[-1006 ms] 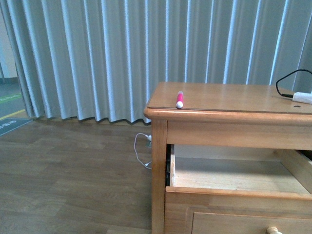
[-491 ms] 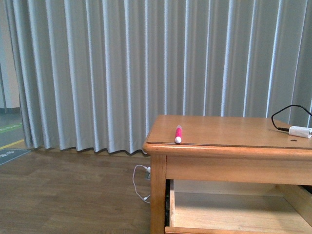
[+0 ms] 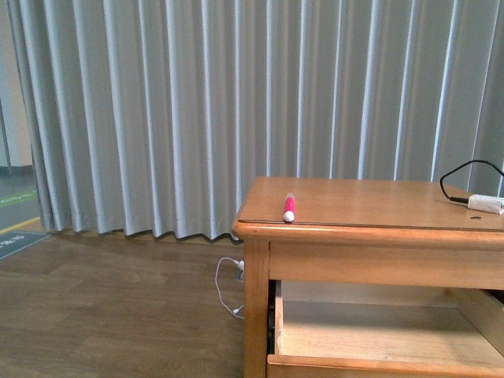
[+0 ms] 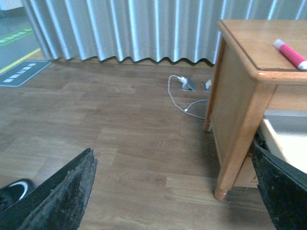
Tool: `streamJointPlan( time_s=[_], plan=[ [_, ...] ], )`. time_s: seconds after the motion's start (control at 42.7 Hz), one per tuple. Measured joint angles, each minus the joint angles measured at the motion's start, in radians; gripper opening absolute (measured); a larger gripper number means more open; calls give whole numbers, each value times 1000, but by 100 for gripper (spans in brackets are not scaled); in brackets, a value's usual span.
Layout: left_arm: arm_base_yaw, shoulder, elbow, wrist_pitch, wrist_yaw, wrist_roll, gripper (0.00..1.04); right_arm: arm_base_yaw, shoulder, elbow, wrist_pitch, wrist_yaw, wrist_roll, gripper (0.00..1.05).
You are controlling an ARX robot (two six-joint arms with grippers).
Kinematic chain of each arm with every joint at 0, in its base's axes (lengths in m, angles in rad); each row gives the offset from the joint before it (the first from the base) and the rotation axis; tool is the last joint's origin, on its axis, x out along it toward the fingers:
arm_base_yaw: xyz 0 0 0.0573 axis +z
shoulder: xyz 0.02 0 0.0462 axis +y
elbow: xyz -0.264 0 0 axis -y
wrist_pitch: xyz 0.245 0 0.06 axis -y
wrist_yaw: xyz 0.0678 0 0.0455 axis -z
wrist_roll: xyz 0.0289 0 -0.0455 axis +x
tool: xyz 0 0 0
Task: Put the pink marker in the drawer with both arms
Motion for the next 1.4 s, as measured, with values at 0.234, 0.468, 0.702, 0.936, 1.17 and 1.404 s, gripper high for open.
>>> streamJointPlan(
  time_s=[0.234,0.468,0.702,0.936,1.17,1.404],
  plan=[
    [-30,487,343,112,75,73,98,0,0,0,0,0,0,96],
    [-65,813,704,29,130,74,98,0,0,0,0,0,0,96],
    [-103,1032,1036,-106,186,46,98,0,0,0,0,0,0,96],
    [-110,1182,1235,-219,208,29,98,0,0,0,-1,0,0,96],
    [-114,1272,1368,-299,238,18,98,0,0,0,-1,0,0,96],
    [-121,1343,1465,-343,259,22,98,0,0,0,-1,0,0,96]
  ],
)
